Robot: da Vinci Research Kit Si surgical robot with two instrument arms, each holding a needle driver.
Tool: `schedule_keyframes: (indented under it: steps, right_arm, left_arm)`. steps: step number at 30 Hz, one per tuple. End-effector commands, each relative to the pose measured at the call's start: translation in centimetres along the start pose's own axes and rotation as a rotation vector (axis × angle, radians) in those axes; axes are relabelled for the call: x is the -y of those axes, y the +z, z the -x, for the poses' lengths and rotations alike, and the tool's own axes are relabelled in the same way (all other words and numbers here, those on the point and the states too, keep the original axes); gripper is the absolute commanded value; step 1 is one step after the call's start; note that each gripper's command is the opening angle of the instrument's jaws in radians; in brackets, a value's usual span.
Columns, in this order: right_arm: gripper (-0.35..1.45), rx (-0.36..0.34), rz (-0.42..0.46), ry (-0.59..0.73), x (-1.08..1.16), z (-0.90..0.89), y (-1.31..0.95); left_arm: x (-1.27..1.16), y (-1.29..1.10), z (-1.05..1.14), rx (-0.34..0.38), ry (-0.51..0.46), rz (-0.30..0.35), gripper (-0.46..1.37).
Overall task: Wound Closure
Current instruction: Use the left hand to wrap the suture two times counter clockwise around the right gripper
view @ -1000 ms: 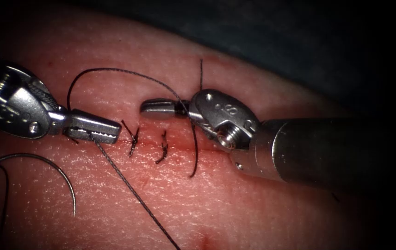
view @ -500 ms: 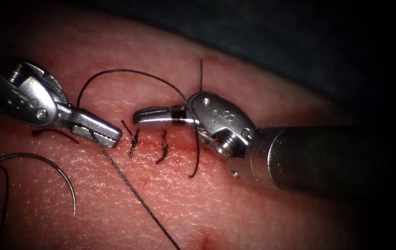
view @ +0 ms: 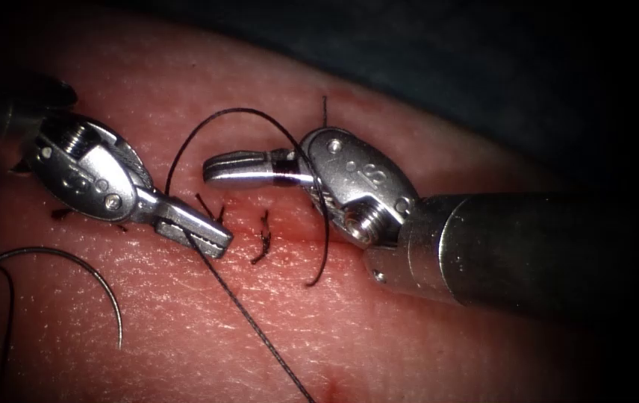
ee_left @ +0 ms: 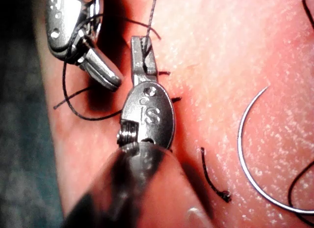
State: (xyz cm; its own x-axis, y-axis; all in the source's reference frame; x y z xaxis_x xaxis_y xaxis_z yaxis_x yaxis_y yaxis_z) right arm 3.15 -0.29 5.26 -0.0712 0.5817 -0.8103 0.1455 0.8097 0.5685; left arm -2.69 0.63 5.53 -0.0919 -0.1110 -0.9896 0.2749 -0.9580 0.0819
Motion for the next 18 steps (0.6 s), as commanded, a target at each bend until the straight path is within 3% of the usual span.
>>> schedule_keyframes:
  steps: [1, 9, 18]
  right_arm:
    - [-0.35, -0.014, 0.001, 0.002, 0.01, -0.01, 0.01]
    - [-0.35, -0.066, 0.036, 0.005, 0.02, -0.04, 0.05]
    - [-0.35, -0.054, 0.213, -0.046, -0.02, -0.09, 0.14]
  left_arm:
    - [-0.01, 0.04, 0.02, -0.001, 0.001, 0.007, -0.35]
    - [-0.03, 0.34, 0.16, -0.019, -0.012, 0.029, -0.35]
    - [-0.08, 0.48, -0.05, -0.026, -0.013, 0.031, -0.35]
